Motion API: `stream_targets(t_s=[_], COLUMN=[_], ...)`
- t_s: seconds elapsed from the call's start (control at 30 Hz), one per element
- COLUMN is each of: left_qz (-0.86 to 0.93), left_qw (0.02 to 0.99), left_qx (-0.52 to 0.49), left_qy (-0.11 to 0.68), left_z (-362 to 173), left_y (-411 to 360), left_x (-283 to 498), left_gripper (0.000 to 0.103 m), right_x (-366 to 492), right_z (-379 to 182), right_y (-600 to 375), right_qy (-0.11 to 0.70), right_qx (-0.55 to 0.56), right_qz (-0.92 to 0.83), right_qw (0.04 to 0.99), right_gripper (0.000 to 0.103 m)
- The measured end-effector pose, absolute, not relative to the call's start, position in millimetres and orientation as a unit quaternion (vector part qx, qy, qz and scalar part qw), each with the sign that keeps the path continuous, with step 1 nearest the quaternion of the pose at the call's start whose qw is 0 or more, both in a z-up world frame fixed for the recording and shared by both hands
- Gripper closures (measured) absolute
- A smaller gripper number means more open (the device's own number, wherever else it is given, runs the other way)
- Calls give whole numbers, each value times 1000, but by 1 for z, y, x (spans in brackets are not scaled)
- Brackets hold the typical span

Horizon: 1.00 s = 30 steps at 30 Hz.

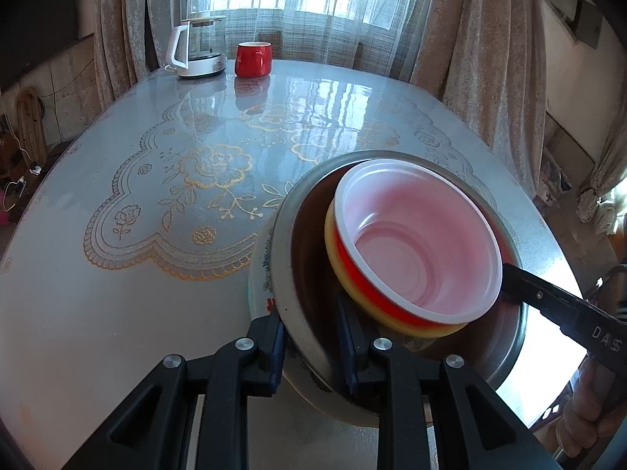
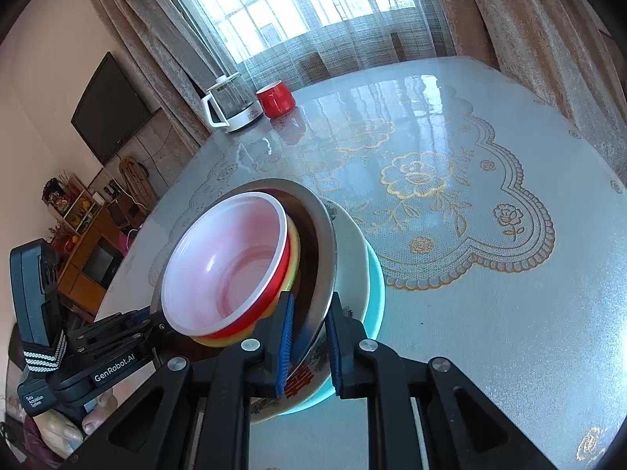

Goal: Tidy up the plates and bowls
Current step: 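Lower the steel bowl onto the plate stack with both grippers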

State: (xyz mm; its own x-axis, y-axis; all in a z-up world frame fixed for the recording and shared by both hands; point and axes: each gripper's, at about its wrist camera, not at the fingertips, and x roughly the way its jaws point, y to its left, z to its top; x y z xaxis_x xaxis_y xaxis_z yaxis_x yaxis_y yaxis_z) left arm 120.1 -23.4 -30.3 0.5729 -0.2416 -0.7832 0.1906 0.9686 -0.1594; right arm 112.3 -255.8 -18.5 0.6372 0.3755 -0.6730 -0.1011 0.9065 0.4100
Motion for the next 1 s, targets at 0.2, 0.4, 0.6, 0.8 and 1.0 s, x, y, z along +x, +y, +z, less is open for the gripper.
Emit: stream_targets(t_s=[0.2,0.4,0.6,0.8,1.0], left_qz=[-117,-106,-100,-101,-109], left_qw=[887,888,891,892,892], left_qx=[-31,-28,-27,-27,-36], left_qy=[446,446,442,439,438], left_z=[-30,-29,-29,-30,-28], left_y=[-23,-25,-26,-25,-21], left_x=[118,116,114,115,110], left_gripper=[78,78,77,77,77], right_x=[108,101,100,104,101], right_z=[-19,-20,-18,-20,-19], right_y=[-258,-259,-250,-251,-253], right_qy=[405,405,395,395,397], right_qx=[184,192,172,172,172], right_qz=[138,140,138,140,139], right_qw=[885,883,892,891,891], right_gripper=[84,79,84,84,84])
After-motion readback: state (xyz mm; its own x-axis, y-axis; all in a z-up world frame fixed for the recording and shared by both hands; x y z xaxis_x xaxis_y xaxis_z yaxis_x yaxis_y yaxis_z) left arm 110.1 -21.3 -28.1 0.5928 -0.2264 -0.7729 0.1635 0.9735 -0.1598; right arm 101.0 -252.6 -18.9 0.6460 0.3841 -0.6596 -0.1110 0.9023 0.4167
